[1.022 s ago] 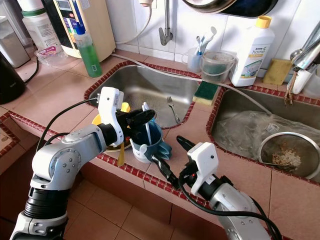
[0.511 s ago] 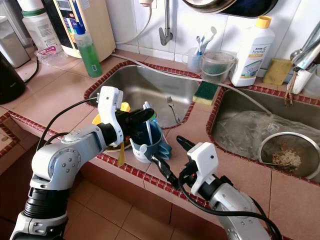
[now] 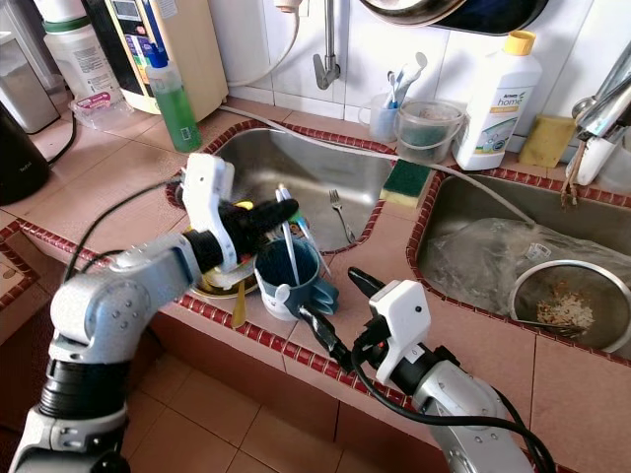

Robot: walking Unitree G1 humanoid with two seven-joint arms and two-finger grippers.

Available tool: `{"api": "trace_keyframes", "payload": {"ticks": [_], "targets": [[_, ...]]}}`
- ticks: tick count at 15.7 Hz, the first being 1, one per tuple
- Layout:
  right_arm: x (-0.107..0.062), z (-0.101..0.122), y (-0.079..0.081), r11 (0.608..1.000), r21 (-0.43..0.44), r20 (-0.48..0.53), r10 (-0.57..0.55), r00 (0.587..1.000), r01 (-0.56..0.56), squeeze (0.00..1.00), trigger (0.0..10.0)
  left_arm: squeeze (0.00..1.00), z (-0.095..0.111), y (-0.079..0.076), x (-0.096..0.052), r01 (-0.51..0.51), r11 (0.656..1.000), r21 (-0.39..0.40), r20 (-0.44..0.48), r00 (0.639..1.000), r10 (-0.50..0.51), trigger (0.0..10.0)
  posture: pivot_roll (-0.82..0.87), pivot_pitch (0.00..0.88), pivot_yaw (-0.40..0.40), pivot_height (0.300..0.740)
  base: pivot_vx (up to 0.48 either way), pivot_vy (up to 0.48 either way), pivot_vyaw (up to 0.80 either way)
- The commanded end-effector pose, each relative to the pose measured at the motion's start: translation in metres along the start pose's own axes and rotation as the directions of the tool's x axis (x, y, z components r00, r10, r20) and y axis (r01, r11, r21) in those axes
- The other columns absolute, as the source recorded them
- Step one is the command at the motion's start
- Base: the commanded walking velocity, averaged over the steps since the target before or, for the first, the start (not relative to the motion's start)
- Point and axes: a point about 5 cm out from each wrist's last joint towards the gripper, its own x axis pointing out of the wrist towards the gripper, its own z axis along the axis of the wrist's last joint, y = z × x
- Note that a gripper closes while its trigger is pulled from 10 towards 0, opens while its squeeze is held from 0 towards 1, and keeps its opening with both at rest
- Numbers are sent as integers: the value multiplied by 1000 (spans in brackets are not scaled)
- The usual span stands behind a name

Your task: Kitchen organization

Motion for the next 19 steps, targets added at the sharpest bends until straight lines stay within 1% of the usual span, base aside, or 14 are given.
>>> {"api": "trace_keyframes", "payload": {"ticks": [1, 2, 3, 4, 5, 8, 10, 11, 13, 14, 15, 18, 19], "targets": [[1, 5, 1, 1000, -9, 15, 12, 1000, -11, 0, 10000, 0, 15, -1, -4, 13, 1000, 27, 29, 999, -14, 0, -164, 74, 86, 740, 0, 0, 0], [1, 5, 1, 1000, -9, 14, 12, 1000, -12, 0, 10000, 0, 20, -2, -6, 25, 999, 39, 29, 999, -26, 2196, -164, 72, 84, 740, 0, 0, 0], [1, 5, 1, 1000, -9, 13, 13, 1000, -13, 0, 10000, 0, 23, -5, -7, 45, 998, 53, 21, 999, -46, 10000, -163, 74, 83, 740, 0, 0, 0], [1, 5, 1, 1000, -9, 13, 13, 1000, -13, 0, 10000, 0, 27, -7, -9, 65, 995, 74, 19, 998, -66, 10000, -163, 74, 83, 740, 0, 0, 0], [1, 5, 0, 1000, -10, 12, 15, 1000, -15, 0, 10000, 0, 38, -14, -14, 119, 987, 108, 28, 992, -123, 10000, -160, 74, 82, 740, 0, 0, 0], [2, 4, 0, 1000, -11, 11, 17, 1000, -17, 0, 10000, 0, 57, -21, -17, 151, 980, 130, 53, 986, -159, 10000, -161, 72, 81, 740, 0, 0, 0], [2, 4, 0, 1000, -10, 11, 17, 1000, -17, 0, 10000, 0, 70, -24, -19, 167, 977, 130, 84, 980, -179, 10000, -164, 71, 82, 740, 0, 0, 0], [1, 4, 1, 1000, -11, 10, 16, 1000, -16, 0, 10000, 0, 80, -24, -21, 180, 974, 134, 106, 975, -195, 10000, -164, 72, 83, 740, 0, 0, 0], [2, 4, 0, 1000, -11, 9, 15, 1000, -15, 0, 10000, 0, 90, -22, -21, 171, 973, 157, 130, 973, -192, 10000, -168, 71, 82, 740, 0, 0, 0], [2, 4, 0, 1000, -13, 9, 14, 1000, -14, 0, 10000, 0, 102, -19, -18, 159, 973, 166, 164, 969, -186, 10000, -169, 70, 83, 740, 0, 0, 0], [2, 4, 0, 1000, -13, 10, 13, 1000, -13, 0, 10000, 0, 107, -18, -16, 156, 974, 163, 183, 965, -186, 10000, -170, 69, 85, 740, 0, 0, 0], [2, 5, 0, 1000, -14, 13, 11, 1000, -11, 0, 10000, 0, 110, -12, 0, 88, 984, 158, 229, 966, -123, 10000, -172, 71, 88, 740, 0, 0, 0], [2, 5, 0, 1000, -11, 14, 10, 1000, -10, 0, 10000, 0, 106, -10, 9, 61, 985, 159, 247, 964, -99, 10000, -172, 73, 88, 740, 0, 0, 0]]}}
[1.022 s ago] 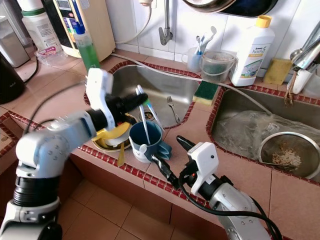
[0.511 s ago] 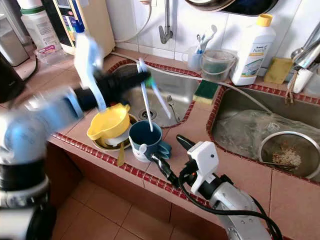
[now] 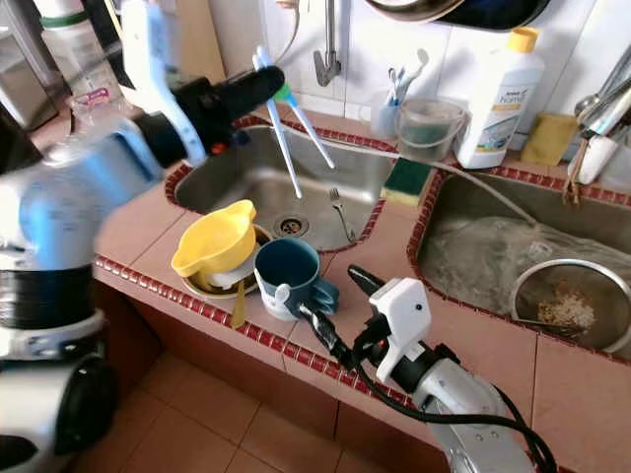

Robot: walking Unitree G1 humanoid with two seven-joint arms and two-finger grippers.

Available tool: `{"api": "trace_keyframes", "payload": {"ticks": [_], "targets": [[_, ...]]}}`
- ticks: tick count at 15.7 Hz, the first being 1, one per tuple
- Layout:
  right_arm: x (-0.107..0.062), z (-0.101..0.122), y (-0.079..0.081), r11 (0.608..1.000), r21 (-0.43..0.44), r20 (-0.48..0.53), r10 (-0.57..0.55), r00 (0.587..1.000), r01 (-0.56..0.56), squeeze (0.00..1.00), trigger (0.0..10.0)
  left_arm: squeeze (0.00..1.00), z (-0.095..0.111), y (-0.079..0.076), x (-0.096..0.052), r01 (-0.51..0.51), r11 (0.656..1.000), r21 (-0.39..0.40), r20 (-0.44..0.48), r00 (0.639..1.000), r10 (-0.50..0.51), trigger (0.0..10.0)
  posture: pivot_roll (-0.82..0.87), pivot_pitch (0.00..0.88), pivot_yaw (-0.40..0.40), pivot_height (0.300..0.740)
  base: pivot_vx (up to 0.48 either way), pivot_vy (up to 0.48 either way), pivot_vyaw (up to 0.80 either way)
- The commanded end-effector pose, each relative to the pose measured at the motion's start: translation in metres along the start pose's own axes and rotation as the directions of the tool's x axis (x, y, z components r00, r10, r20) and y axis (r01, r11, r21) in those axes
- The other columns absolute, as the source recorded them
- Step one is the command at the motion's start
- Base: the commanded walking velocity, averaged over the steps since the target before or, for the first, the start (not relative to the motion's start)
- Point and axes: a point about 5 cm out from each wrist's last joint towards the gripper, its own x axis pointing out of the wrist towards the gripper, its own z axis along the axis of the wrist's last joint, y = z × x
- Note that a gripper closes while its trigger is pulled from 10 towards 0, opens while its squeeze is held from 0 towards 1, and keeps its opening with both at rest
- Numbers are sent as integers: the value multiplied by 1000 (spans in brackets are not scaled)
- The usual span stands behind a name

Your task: Kitchen organization

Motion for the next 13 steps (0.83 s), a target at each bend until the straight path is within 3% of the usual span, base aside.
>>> {"api": "trace_keyframes", "payload": {"ticks": [1, 4, 7, 10, 13], "targets": [[1, 3, 2, 1000, -2, 10, 8, 1000, -8, 0, 10000, 0, -3, -1, 10, -15, 999, 48, 12, 1000, 15, 10000, -172, 73, 88, 740, 0, 0, 0], [0, 4, 4, 1000, 5, 14, 7, 1000, -7, 0, 10000, 0, -41, -5, 33, 14, 990, 138, -36, 999, -9, 10000, -182, 80, 89, 740, 0, 0, 0], [-4, 2, 4, 1000, 3, 5, -3, 1000, 3, 0, 10000, 0, -52, -6, 45, 47, 986, 162, -30, 999, -42, 10000, -202, 84, 98, 740, 0, 0, 0], [-7, 3, 7, 1000, 8, 5, -19, 1000, 19, 0, 10000, 0, -62, -3, 58, 64, 970, 234, -50, 997, -53, 10000, -221, 93, 112, 740, 0, 0, 0], [-10, 2, 9, 1000, 13, 3, -27, 1000, 27, 0, 10000, 0, -67, 4, 65, 32, 961, 276, -67, 998, -14, 10000, -232, 92, 120, 740, 0, 0, 0]]}}
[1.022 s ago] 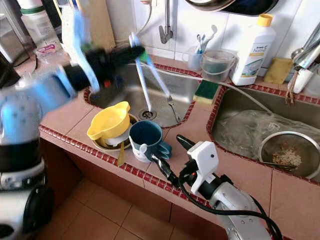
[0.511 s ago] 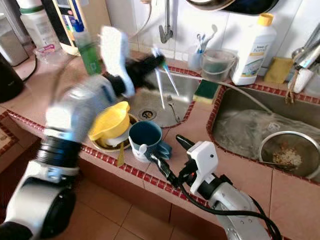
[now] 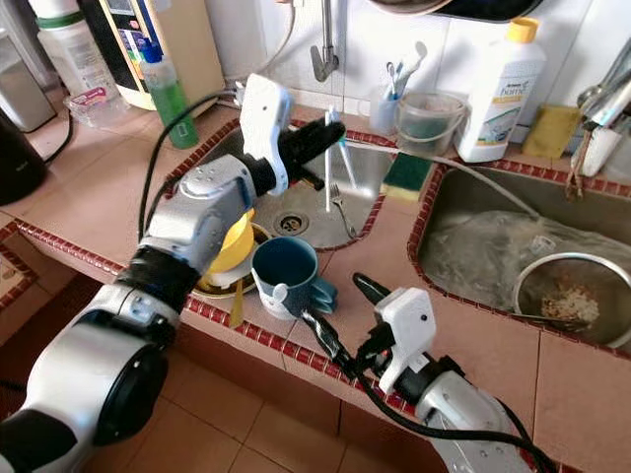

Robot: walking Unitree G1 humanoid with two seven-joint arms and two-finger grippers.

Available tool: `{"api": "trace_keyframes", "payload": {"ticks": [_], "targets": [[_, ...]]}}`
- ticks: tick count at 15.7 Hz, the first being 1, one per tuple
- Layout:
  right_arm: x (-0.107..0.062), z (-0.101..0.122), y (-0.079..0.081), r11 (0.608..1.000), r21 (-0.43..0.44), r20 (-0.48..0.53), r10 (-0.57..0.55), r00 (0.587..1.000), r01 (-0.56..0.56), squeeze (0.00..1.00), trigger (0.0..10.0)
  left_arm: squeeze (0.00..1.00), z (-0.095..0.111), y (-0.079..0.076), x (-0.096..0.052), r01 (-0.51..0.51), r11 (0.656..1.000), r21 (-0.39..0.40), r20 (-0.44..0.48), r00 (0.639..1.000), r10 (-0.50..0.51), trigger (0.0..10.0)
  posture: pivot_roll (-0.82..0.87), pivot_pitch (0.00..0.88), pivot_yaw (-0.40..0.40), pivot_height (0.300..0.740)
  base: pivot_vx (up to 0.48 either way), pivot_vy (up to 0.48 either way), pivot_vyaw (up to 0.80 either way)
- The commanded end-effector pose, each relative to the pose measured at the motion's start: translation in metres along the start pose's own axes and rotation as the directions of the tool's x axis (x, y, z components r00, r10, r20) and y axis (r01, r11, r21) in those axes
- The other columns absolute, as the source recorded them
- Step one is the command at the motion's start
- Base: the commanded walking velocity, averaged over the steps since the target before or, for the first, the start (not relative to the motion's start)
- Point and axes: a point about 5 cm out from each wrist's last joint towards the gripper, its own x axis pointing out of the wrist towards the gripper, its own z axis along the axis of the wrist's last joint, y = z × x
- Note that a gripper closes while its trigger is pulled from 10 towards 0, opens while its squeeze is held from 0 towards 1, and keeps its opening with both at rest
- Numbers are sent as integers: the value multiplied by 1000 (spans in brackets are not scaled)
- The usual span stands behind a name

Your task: Kitchen organization

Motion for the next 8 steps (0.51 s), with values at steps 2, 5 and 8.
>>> {"api": "trace_keyframes", "payload": {"ticks": [2, 5, 8], "targets": [[0, 5, 5, 1000, -7, 15, 2, 1000, -2, 0, 10000, 82, 7, 7, 3, -45, 996, 77, 11, 999, 45, 10000, -237, 88, 124, 740, 0, 0, 0], [0, 6, 4, 1000, -10, 18, 1, 1000, -1, 0, 10000, 1000, 4, 14, 1, -81, 993, 91, 2, 997, 81, 10000, -237, 86, 124, 740, 0, 0, 0], [0, 6, 3, 1000, -12, 15, 1, 1000, -1, 0, 10000, 1000, 2, 17, 1, -84, 992, 98, -10, 996, 85, 10000, -233, 90, 120, 740, 0, 0, 0]]}}
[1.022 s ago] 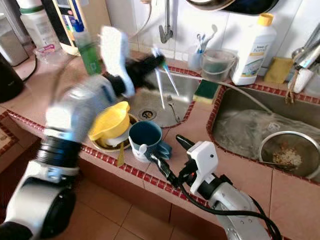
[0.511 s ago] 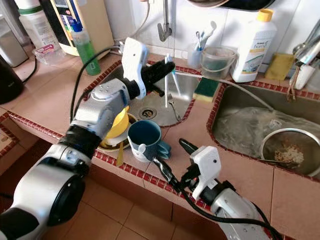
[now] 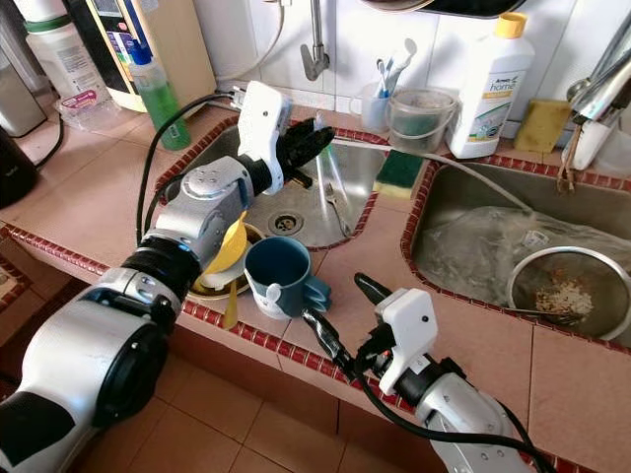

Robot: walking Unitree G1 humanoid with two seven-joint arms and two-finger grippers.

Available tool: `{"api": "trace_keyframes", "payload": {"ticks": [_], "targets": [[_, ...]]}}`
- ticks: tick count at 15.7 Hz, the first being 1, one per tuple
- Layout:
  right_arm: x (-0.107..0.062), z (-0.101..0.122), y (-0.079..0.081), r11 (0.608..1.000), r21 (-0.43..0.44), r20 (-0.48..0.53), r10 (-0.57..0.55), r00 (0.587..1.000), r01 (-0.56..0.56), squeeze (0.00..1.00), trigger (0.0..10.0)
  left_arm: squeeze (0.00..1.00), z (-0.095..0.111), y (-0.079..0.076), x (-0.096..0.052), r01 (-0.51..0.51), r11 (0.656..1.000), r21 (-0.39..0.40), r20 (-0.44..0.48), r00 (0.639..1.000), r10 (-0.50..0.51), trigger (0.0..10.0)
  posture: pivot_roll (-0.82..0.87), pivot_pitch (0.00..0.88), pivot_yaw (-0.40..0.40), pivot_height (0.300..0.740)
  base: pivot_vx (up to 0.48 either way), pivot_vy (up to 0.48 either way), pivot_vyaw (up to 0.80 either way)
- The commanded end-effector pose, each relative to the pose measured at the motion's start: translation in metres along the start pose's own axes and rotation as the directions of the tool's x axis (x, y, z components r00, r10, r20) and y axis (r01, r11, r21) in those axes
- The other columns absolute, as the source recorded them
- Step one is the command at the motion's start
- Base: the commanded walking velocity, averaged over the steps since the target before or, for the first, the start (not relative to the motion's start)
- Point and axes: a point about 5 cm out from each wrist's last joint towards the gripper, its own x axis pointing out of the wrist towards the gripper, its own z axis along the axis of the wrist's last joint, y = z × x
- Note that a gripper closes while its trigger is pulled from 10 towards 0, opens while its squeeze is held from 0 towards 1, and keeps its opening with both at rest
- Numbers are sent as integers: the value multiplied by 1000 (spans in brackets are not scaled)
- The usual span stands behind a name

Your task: Kitchen organization

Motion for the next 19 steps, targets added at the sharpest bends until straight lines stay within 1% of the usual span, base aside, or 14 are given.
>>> {"api": "trace_keyframes", "payload": {"ticks": [1, 6, 7, 8, 10, 11, 12, 13, 15, 16, 17, 19], "targets": [[0, 5, 2, 1000, -8, 12, 12, 1000, -12, 0, 10000, 1000, 10, 4, 1, -1, 1000, 21, 21, 1000, 1, 10000, -231, 92, 119, 740, 0, 0, 0], [0, 6, 0, 1000, -12, 11, 12, 1000, -12, 0, 10000, 1000, 12, 9, 0, -5, 1000, 3, 30, 1000, 4, 10000, -228, 96, 114, 740, 0, 0, 0], [1, 6, 0, 1000, -14, 11, 12, 1000, -12, 0, 10000, 1000, 13, 10, -1, 1, 1000, 17, 27, 1000, -1, 10000, -228, 96, 114, 740, 0, 0, 0], [0, 6, 0, 1000, -14, 11, 12, 1000, -12, 0, 10000, 1000, 14, 11, -1, 5, 1000, 14, 32, 999, -6, 10000, -223, 97, 112, 740, 0, 0, 0], [0, 6, 0, 1000, -16, 10, 11, 1000, -11, 0, 10000, 1000, 17, 16, -6, 42, 998, 47, 40, 998, -44, 10000, -217, 97, 110, 740, 0, 0, 0], [0, 6, 0, 1000, -14, 10, 12, 1000, -12, 0, 10000, 0, 19, 21, -13, 87, 994, 71, 43, 995, -90, 10000, -213, 97, 110, 740, 0, 0, 0], [1, 6, -1, 1000, -14, 9, 13, 1000, -13, 0, 10000, 0, 19, 26, -19, 117, 990, 84, 40, 992, -120, 10000, -206, 97, 108, 740, 0, 0, 0], [1, 5, -1, 1000, -13, 9, 14, 1000, -14, 0, 10000, 0, 19, 27, -25, 159, 979, 126, 25, 986, -163, 10000, -198, 99, 105, 740, 0, 0, 0], [2, 5, -1, 1000, -12, 7, 19, 1000, -19, 0, 10000, 0, 20, 28, -38, 283, 947, 149, -10, 959, -285, 10000, -190, 101, 103, 740, 0, 0, 0], [3, 5, -1, 1000, -12, 7, 22, 1000, -22, 0, 10000, 0, 20, 28, -45, 332, 927, 175, -39, 943, -330, 10000, -184, 100, 101, 740, 0, 0, 0], [4, 5, -1, 1000, -11, 6, 26, 1000, -26, 0, 10000, 0, 20, 28, -55, 388, 906, 171, -83, 922, -379, 10000, -177, 100, 101, 740, 0, 0, 0], [4, 4, -1, 1000, -10, 5, 29, 1000, -29, 0, 10000, 0, 21, 28, -64, 436, 885, 167, -108, 900, -423, 10000, -174, 99, 101, 740, 0, 0, 0]]}}
